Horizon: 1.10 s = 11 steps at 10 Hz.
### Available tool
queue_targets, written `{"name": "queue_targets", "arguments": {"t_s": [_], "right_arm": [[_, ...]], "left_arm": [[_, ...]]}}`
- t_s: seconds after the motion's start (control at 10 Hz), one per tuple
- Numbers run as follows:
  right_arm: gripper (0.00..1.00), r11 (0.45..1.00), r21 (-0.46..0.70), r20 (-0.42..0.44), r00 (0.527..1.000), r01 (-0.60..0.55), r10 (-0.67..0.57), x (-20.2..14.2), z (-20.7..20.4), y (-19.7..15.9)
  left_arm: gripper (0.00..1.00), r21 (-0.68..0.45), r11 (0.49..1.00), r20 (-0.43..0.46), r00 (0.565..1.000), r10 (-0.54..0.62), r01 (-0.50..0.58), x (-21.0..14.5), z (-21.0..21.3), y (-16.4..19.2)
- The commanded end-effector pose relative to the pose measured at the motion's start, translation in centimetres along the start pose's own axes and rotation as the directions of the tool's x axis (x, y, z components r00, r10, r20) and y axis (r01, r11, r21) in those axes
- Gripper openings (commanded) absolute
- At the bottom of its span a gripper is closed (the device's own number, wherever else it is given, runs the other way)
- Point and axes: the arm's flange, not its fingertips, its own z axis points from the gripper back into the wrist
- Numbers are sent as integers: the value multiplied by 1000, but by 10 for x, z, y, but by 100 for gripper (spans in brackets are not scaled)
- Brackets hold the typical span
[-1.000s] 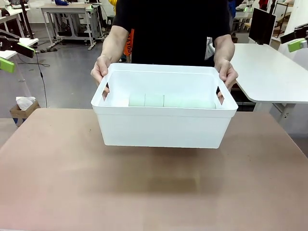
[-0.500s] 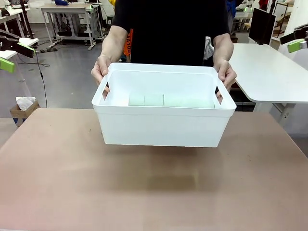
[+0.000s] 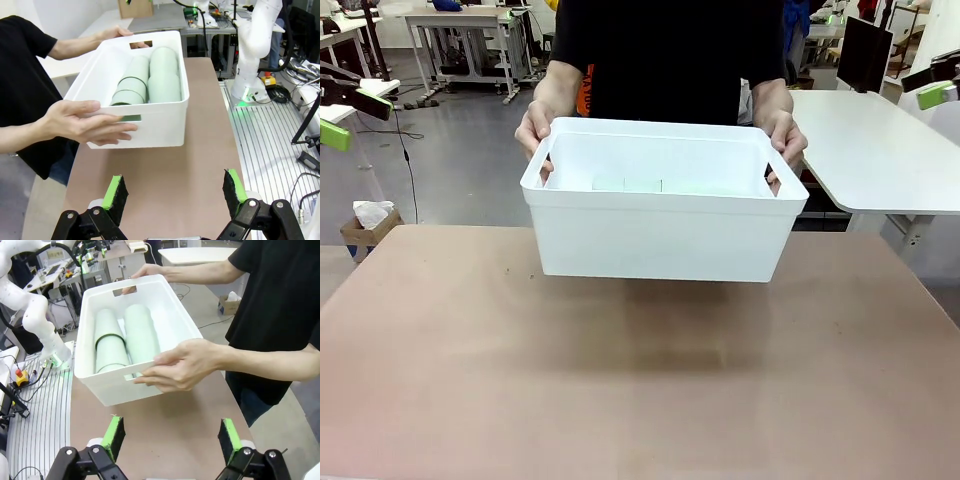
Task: Stack the cups and store them in the basket.
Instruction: Place the stack of Reusable plastic cups into the Pantry Basket.
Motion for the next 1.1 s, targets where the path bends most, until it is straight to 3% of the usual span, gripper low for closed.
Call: {"name": "queue_targets", "arguments": {"t_s": [0.0, 1.0], "right_arm": [[100, 1000, -13, -8, 1000, 17, -18, 4, 0, -1], [100, 1000, -13, -8, 1000, 17, -18, 4, 0, -1]], "left_arm": [[100, -6, 1000, 1, 1000, 11, -11, 3, 0, -1], [100, -6, 1000, 1, 1000, 11, -11, 3, 0, -1]]}}
